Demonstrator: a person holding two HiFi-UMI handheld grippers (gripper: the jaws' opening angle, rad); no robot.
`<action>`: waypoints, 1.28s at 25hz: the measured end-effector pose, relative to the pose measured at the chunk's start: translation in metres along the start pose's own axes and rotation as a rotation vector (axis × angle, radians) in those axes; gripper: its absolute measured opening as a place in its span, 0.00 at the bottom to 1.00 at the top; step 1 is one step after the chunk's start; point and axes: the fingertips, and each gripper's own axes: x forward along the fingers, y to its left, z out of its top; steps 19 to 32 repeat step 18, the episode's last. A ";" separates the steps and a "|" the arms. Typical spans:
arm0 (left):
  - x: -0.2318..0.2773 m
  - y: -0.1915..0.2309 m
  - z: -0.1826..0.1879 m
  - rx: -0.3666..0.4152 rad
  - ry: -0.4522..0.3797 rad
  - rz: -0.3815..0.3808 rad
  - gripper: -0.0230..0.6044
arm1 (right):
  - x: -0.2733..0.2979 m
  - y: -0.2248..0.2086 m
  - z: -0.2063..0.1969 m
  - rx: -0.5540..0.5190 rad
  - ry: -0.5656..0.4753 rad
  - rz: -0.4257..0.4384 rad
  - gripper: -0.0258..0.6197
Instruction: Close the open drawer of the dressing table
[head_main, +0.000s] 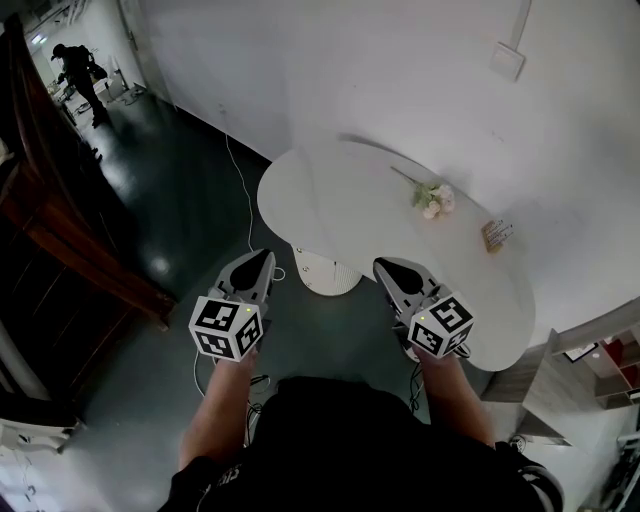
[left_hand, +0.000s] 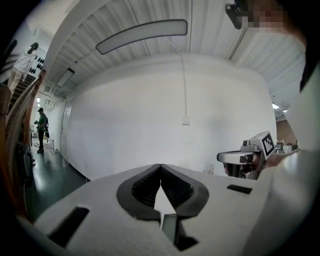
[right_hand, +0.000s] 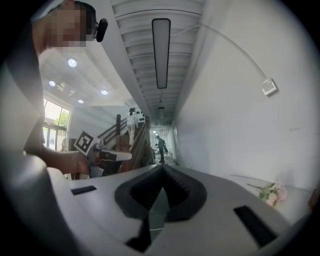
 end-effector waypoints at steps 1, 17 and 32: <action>-0.001 0.005 0.000 -0.003 0.004 -0.006 0.04 | 0.004 0.002 0.003 -0.007 -0.009 -0.007 0.04; -0.021 0.056 -0.003 0.017 -0.006 -0.043 0.04 | 0.056 0.040 -0.008 -0.021 0.049 -0.025 0.04; -0.022 0.060 -0.003 0.021 -0.006 -0.043 0.04 | 0.062 0.043 -0.009 -0.023 0.053 -0.022 0.04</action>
